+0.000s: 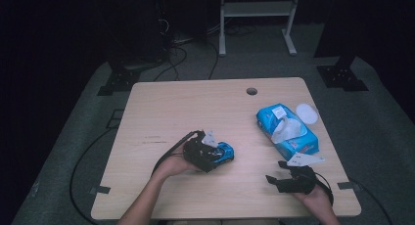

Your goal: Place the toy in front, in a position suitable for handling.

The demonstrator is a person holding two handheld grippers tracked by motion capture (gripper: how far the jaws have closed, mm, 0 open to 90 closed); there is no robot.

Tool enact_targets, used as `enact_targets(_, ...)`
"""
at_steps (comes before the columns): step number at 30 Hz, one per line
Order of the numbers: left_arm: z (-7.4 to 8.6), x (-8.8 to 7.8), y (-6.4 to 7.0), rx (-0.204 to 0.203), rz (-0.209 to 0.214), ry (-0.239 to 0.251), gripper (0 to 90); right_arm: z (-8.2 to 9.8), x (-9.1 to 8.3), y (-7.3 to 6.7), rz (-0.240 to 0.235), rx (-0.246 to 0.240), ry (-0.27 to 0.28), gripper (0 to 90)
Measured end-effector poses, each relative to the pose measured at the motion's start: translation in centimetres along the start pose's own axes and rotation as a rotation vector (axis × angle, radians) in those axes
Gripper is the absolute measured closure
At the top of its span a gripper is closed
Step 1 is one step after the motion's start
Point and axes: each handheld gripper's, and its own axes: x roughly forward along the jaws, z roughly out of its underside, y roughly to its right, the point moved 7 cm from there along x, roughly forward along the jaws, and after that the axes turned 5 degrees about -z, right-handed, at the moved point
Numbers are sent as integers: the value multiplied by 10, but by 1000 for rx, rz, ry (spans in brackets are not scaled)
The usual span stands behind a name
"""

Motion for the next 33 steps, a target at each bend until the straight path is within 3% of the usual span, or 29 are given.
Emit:
enact_targets(5,-3,12,5,26,20,-18,261,0,0,0,-2,-2,4,237)
enact_targets(16,2,26,10,30,56,-13,261,-1,1,-1,-2,-2,1,237)
enact_targets(18,0,23,9,6,69,20,279,-2,0,0,0,-3,3,237)
enact_targets(21,1,24,8,10,67,12,277,-3,0,-1,5,-9,5,237)
enact_targets(25,3,24,8,11,67,21,272,-13,-5,-5,11,-30,33,237)
enact_targets(28,1,21,7,-5,64,36,182,-23,-11,-6,27,-52,52,237)
enact_targets(33,1,11,5,-20,35,69,114,-55,-36,9,112,-79,120,237)
